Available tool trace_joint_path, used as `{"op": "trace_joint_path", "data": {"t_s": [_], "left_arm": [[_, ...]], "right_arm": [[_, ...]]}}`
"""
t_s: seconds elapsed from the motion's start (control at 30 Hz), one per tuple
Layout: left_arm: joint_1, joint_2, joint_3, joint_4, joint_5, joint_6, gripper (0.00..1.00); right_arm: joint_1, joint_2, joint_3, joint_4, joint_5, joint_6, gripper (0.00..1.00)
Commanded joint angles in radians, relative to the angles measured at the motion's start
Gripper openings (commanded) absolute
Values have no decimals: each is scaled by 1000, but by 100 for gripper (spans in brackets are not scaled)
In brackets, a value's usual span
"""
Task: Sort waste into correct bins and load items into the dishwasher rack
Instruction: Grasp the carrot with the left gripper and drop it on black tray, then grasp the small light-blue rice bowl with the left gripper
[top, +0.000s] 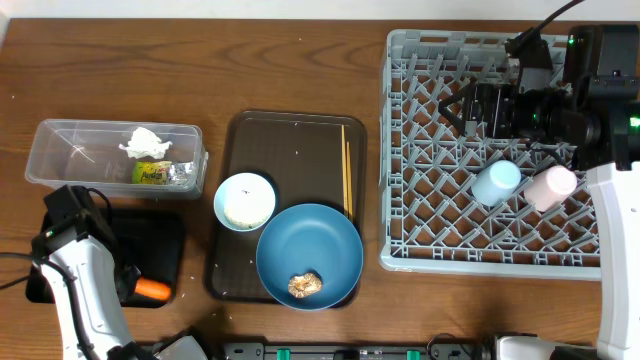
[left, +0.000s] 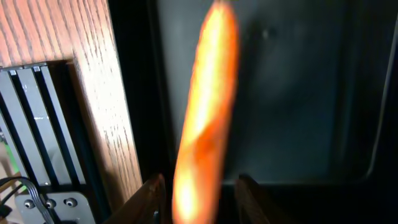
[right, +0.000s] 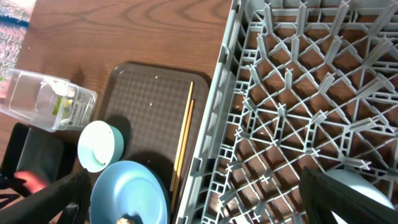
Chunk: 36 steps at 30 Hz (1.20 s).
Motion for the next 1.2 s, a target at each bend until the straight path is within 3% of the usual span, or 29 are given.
{"op": "trace_joint_path", "data": {"t_s": [0.0,0.17,0.3,0.4,0.63,0.87,1.03,1.17], "left_arm": [[5,-4,5,-4,17,-11,38],[1,-29,90,-33,42,21,39],[-75,-51,188,34,262,308,44],[-212,-51,212,107,413,538,54],[-615,40,211,252,395,727,60],[-818,243,211,411,291,726,60],[-844,360,211,458,269,692,58],[-845,410,211,478,269,684,49]], "right_arm": [[8,1,2,-5,-4,2,99],[8,1,2,-3,-4,2,99],[8,1,2,-1,-3,2,99],[8,1,2,10,-3,2,99],[8,1,2,14,-3,2,99],[8,1,2,6,-4,3,99],[8,1,2,-1,-4,5,99],[8,1,2,0,-4,5,99]]}}
